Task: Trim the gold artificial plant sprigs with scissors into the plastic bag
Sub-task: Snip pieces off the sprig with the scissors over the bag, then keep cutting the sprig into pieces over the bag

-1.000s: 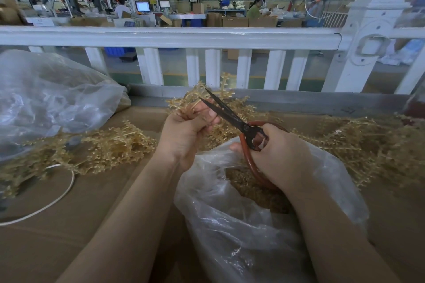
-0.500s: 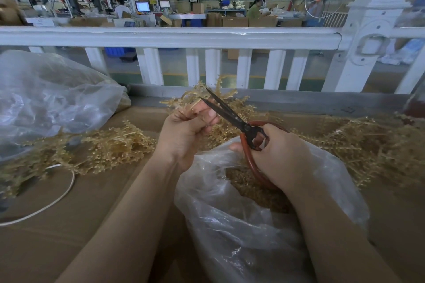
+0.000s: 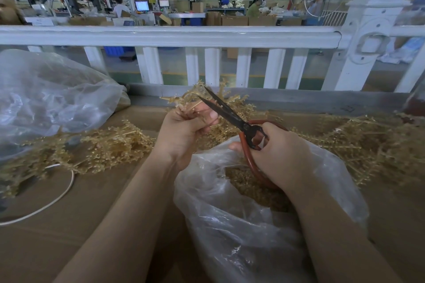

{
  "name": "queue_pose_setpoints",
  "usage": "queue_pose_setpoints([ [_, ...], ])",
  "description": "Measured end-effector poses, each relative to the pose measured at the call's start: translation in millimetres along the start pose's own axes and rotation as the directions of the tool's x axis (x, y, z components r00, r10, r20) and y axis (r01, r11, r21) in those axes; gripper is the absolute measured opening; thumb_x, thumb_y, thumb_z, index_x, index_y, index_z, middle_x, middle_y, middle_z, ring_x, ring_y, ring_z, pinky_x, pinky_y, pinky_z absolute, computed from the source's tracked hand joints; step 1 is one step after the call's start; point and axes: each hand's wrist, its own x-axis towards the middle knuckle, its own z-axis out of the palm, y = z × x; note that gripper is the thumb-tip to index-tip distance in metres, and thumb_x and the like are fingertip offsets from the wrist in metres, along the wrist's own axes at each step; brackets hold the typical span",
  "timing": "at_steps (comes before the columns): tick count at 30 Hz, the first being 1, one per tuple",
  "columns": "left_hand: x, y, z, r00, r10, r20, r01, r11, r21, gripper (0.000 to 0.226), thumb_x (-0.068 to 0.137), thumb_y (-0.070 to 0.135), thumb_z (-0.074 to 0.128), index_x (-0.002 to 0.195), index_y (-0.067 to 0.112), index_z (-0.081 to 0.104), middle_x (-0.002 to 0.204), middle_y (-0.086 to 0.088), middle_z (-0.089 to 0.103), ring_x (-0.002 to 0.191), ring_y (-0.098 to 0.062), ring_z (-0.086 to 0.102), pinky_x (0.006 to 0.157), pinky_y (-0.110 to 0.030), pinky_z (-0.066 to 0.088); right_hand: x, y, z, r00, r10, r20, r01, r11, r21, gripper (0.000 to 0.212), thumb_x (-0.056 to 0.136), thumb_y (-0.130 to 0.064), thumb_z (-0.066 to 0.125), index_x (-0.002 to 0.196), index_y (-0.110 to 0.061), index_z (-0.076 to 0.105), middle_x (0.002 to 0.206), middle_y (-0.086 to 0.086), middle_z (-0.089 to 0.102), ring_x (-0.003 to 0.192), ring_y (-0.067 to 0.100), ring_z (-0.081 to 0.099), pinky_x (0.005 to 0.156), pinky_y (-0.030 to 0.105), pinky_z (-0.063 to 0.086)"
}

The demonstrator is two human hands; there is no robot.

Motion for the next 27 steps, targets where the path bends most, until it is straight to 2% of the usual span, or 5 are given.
queue_pose_setpoints([
  [7,0.7,0.8,-1.9,1.000,0.015,0.002,-0.015,1.000,0.003,0.025,0.083,-0.002,0.068,0.108,-0.009,0.065,0.079,-0.003,0.070,0.067,-0.009,0.063,0.062,-0.017,0.048,0.7,0.5,4.6,1.000,-0.004,-0.003,0.004,0.999,0.044,0.067,0.063,-0.095,0.044,0.081,-0.031,0.057,0.068,-0.020,0.058,0.063,-0.004,0.051,0.055,0.012,0.034],
  [12,0.6,0.8,-2.1,1.000,0.030,0.003,-0.030,0.999,0.023,0.015,0.084,-0.007,0.065,0.099,-0.005,0.068,0.072,-0.001,0.071,0.065,-0.009,0.062,0.062,-0.017,0.048,0.2,-0.1,2.8,1.000,0.005,-0.001,-0.005,0.998,0.064,0.082,0.055,-0.099,0.035,0.083,-0.026,0.061,0.069,-0.018,0.059,0.063,-0.003,0.051,0.056,0.012,0.035],
  [17,-0.5,1.2,-0.7,0.997,0.075,0.037,-0.078,0.993,0.094,0.015,0.083,-0.010,0.065,0.096,-0.005,0.069,0.070,0.000,0.071,0.064,-0.006,0.063,0.061,-0.016,0.048,2.1,-0.7,-1.5,1.000,-0.004,0.008,0.005,1.000,-0.013,0.086,0.054,-0.102,0.026,0.097,-0.034,0.057,0.075,-0.022,0.050,0.061,-0.004,0.040,0.054,0.013,0.028],
  [21,-0.7,1.0,0.5,0.996,0.083,0.034,-0.086,0.990,0.108,0.015,0.083,-0.010,0.065,0.093,-0.001,0.071,0.072,-0.001,0.072,0.065,-0.007,0.062,0.061,-0.017,0.048,1.1,-2.0,-1.4,1.000,-0.014,-0.019,0.012,0.998,-0.065,0.082,0.055,-0.101,0.022,0.091,-0.035,0.053,0.072,-0.021,0.049,0.059,-0.005,0.038,0.053,0.012,0.026],
  [27,-1.9,1.9,0.8,0.996,0.073,0.047,-0.076,0.995,0.063,0.015,0.077,-0.003,0.070,0.090,0.005,0.073,0.074,-0.001,0.074,0.067,-0.009,0.064,0.061,-0.017,0.050,0.6,-0.2,0.9,1.000,-0.009,-0.012,0.009,1.000,0.003,0.085,0.052,-0.102,0.022,0.087,-0.032,0.057,0.068,-0.021,0.054,0.061,-0.003,0.047,0.052,0.012,0.031],
])
